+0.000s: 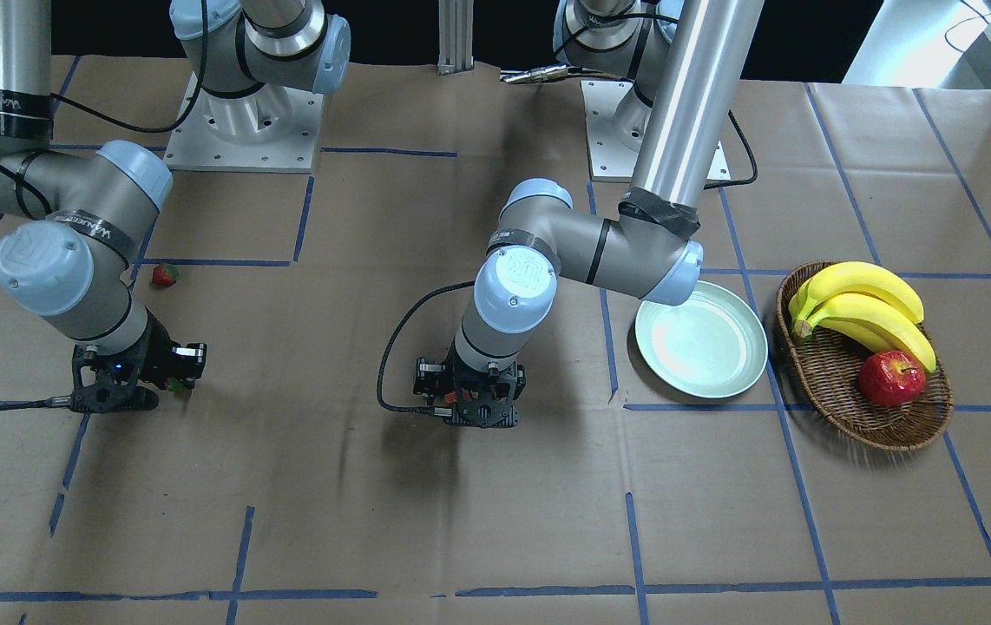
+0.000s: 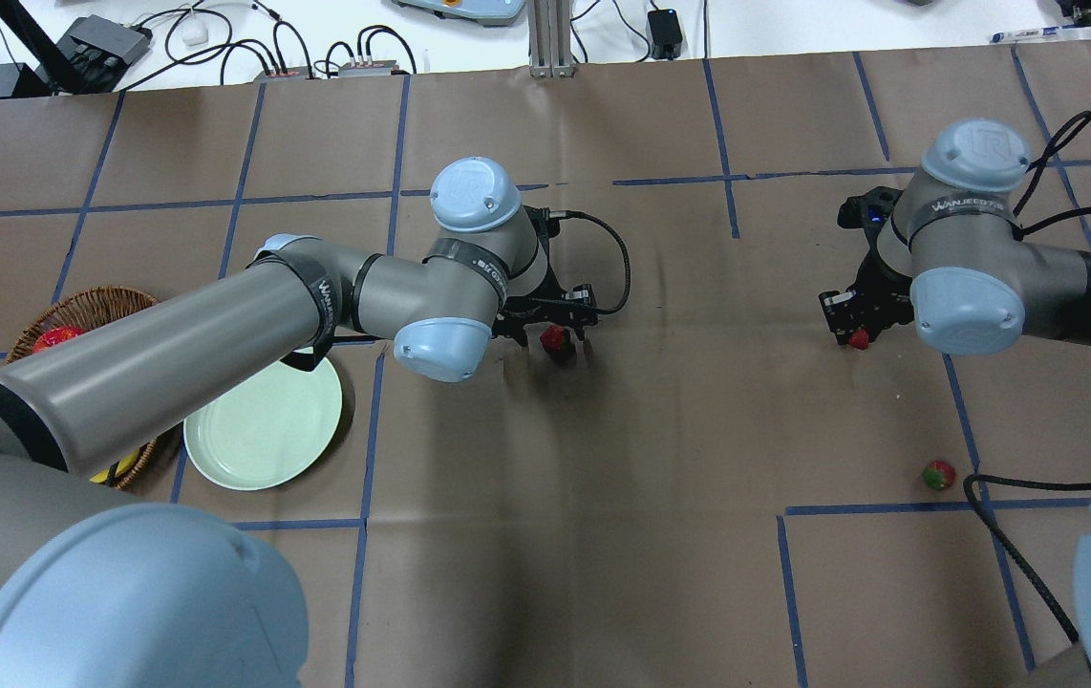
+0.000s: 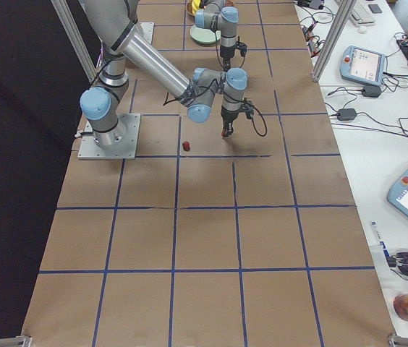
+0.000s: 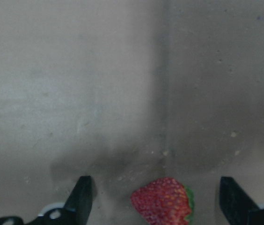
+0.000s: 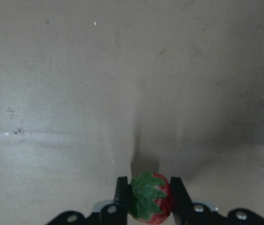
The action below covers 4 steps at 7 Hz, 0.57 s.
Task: Collect all strawberries into plate
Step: 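Close both grippers on their strawberries and lift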
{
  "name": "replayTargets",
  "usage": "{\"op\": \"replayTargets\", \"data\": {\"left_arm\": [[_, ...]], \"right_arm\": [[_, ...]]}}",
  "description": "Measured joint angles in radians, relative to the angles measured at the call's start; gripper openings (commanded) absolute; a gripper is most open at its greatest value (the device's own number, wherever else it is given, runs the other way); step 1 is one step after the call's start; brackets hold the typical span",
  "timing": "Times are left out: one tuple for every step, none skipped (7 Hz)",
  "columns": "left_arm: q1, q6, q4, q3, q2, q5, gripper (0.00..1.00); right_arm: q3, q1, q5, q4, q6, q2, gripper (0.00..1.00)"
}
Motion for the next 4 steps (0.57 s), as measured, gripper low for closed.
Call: {"op": "replayTargets", "data": {"left_arm": [[-0.001,0.0,-0.003,-0.002,0.002,0.0,0.1],[-0.002,0.001,-0.004,-0.002,0.003,-0.001,0.01],[-0.002,0.003,-0.005,-0.001,0.01,-0.001,0.0],[-0.001,0.013,-0.014,0.001,0.029,-0.001,0.0]], "right_arm": [[-0.032,0.0,0.0,0.057,0.0,-0.021,0.07],[-0.07,0.0,0.0,0.126,-0.001,-0.047,0.07],[-0.104,0.001,0.0,0.181,-0.001,-0.067,0.07],[-0.126,0.002,0.001,0.209,-0.001,-0.076,0.07]]}}
